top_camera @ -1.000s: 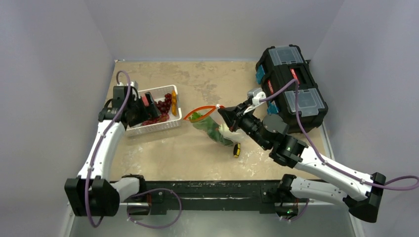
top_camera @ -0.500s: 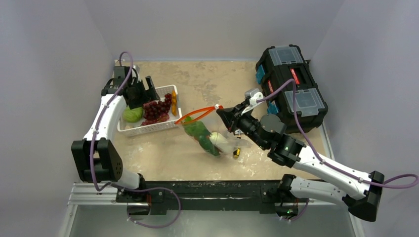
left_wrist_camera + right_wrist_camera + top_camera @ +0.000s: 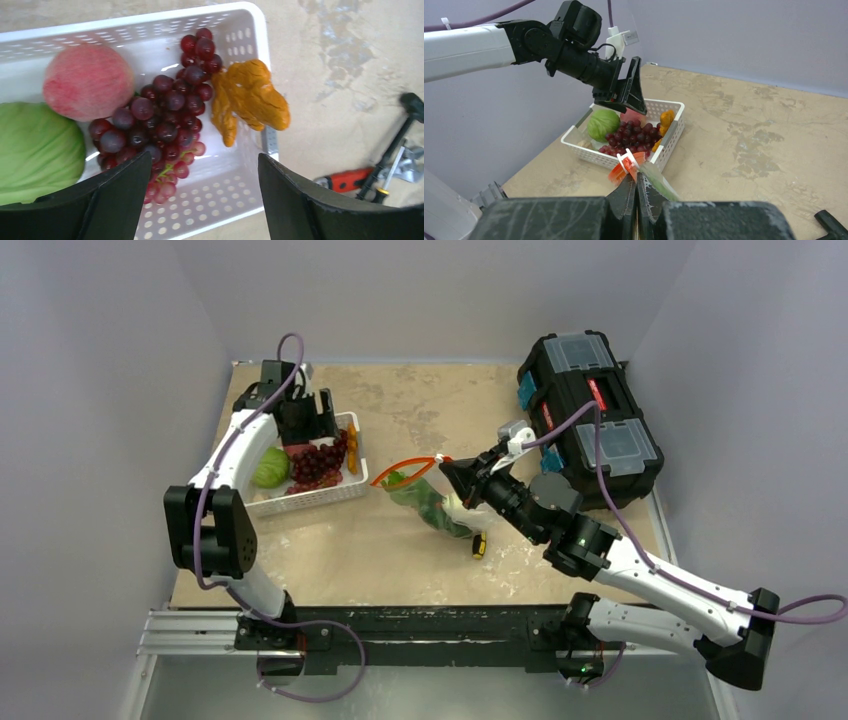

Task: Place the food in the zip-top bag and seal the zipper
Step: Pick up the fake fruit from the bin.

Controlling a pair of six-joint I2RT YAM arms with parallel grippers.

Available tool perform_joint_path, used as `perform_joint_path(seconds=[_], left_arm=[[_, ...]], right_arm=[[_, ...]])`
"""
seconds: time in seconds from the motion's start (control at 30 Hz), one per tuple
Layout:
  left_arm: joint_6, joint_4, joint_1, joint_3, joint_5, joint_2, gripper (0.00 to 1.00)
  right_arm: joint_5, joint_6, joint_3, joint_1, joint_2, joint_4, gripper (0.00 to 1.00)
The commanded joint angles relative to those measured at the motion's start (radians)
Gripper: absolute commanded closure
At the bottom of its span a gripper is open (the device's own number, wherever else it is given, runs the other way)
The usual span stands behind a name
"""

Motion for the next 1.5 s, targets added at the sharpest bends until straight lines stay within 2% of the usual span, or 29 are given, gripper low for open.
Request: perform_joint_path(seconds=[0.0,0.13,0.3,0.43,0.6,0.7,0.87,1.1,1.27,1.47], left_arm=[[0.07,-0.038,-0.028,0.04,-0.181,0.033,0.21],[0.097,-0.135,-0.07,0.073,-0.342,0.111,0.14],[0.088,-0.191,-0.089,0.058,-0.478,0.122,0.15],[0.103,-0.194,-0.088,0.052,-0.43,0.129,0.18],[0.119,-0.212,-0.088,0.073,-0.429,0.183,0.14],[0.118,-0.225,-0.085,0.111,-0.409,0.223,0.16],[0.131,-0.23,-0.081,0.126,-0.377,0.263,0.33],[0.153,-0.233,-0.078,0.141,-0.363,0.262,0.72],[0.16,-0.219,-0.078,0.114,-0.347,0.173,1.0],[0.166,-0.154,-0.079,0.024,-0.351,-0.014,1.0]], right_arm=[[-0.004,-0.001,0.019,-0.002,-0.03,0.022,1.0],[-0.006,0.003,0.027,-0.002,-0.018,0.017,1.0],[-0.017,0.013,0.034,-0.002,-0.004,0.023,1.0],[-0.023,0.023,0.033,-0.002,0.003,0.027,1.0],[-0.035,0.028,0.056,-0.002,0.02,0.017,1.0],[-0.023,0.031,0.04,-0.002,0.01,0.018,1.0],[-0.035,0.039,0.059,-0.002,0.023,0.007,1.0],[-0.022,0.048,0.055,-0.002,0.013,0.012,1.0],[-0.053,0.06,0.049,-0.002,0.02,0.03,1.0],[-0.074,0.078,0.052,-0.002,0.039,0.046,1.0]])
